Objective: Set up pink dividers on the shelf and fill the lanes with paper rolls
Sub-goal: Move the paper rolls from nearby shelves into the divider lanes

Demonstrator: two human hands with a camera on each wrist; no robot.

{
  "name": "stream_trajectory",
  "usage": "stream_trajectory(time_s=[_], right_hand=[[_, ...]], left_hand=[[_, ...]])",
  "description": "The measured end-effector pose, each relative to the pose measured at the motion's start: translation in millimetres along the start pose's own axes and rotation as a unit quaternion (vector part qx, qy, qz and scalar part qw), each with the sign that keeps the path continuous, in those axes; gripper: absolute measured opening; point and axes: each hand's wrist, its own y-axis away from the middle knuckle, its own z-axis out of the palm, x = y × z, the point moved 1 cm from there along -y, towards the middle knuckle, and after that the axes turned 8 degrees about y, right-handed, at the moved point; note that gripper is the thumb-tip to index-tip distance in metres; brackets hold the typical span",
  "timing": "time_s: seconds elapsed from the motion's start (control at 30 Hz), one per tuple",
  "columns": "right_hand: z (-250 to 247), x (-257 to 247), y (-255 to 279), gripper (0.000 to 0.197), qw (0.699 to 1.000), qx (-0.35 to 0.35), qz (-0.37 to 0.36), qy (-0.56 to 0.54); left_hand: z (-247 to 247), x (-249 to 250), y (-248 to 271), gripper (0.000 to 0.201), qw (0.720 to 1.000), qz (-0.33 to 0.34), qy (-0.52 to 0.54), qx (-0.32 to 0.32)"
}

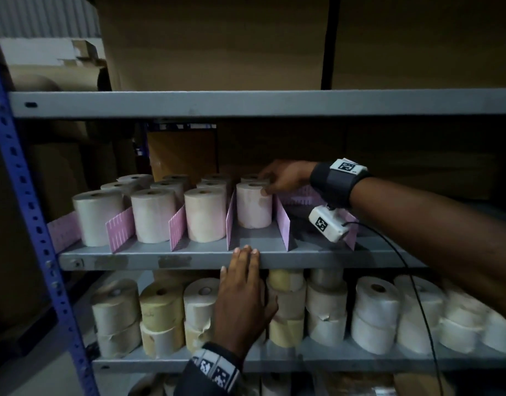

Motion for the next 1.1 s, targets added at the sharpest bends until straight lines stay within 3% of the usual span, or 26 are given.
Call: stream_trajectory(time_s=[0.2,0.43,0.6,0.8,1.1], right_hand=[[-7.0,2.4,114.4,0.052,0.993,0.1,-0.049,0.036],[42.4,29.5,252.1,0.051,0.994,0.108,0.024,-0.002],[72.2,55.2,327.9,0.05,0.978,0.151,0.128,-0.063],[95.2,104.7,399.8,0.045,0.94,0.233,0.223,-0.111],[120.2,215.6,469.6,0.041,0.881,0.309,0.333,-0.131]], left_hand=[[-34.0,-6.3,1.9,0.096,0.997,0.01,0.041,-0.072],[-63.8,21.8,32.3,0.086,0.981,0.059,0.182,-0.012],[-43.2,85.7,47.8,0.066,0.954,0.094,0.284,-0.006],[-12.0,178.4,37.8,0.036,0.918,0.17,0.354,-0.05],[58.8,311.4,-43.1,0.031,0.876,0.236,0.406,-0.107]])
